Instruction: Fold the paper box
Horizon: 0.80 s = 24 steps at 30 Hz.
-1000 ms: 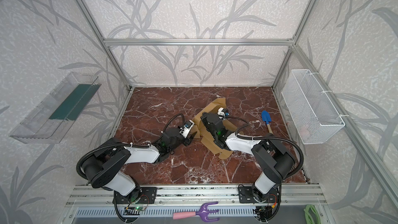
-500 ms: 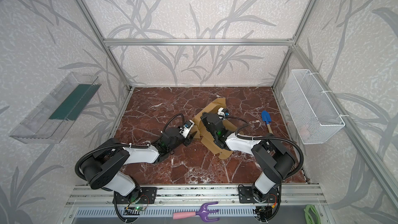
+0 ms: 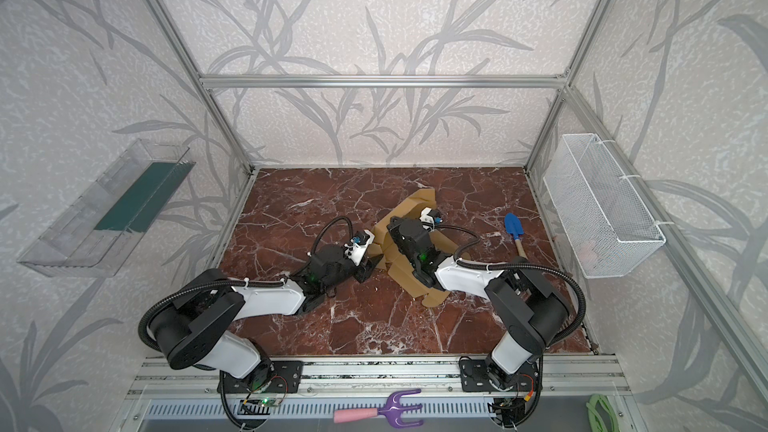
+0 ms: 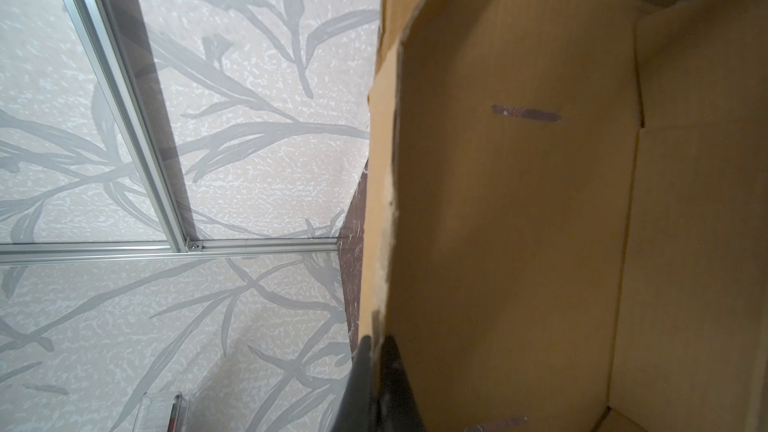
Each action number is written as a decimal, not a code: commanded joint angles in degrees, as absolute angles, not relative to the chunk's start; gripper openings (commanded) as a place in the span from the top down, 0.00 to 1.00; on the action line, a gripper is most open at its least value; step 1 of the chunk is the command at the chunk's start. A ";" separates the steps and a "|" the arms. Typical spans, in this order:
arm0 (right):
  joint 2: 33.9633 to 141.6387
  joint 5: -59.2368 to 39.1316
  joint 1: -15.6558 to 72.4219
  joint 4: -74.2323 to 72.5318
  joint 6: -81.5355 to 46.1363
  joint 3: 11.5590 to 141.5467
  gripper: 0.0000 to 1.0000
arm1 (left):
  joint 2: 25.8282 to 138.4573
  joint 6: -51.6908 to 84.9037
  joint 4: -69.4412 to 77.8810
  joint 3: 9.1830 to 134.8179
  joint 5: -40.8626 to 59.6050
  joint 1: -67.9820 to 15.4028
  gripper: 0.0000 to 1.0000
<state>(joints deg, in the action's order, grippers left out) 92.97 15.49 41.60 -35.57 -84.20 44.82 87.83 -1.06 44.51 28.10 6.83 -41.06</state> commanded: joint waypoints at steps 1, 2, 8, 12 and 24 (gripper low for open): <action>93.96 14.19 41.84 -30.85 -84.11 42.94 1.00 | 85.99 1.38 44.71 27.87 11.08 -40.87 0.43; 93.88 14.18 41.84 -30.85 -84.10 42.83 1.00 | 85.71 1.65 43.96 27.88 11.79 -40.78 0.43; 93.43 14.22 41.66 -30.94 -84.11 42.41 1.00 | 85.02 3.52 41.11 27.94 15.54 -40.69 0.44; 93.16 14.41 41.57 -30.76 -84.03 42.14 1.00 | 86.17 5.77 40.55 29.39 17.89 -40.69 0.47; 92.99 14.46 41.58 -31.20 -84.46 41.89 1.00 | 87.84 5.84 41.95 30.75 14.70 -40.77 0.52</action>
<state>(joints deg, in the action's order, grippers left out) 92.88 14.44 41.60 -35.46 -84.27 43.40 86.96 5.63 40.73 28.64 15.70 -40.56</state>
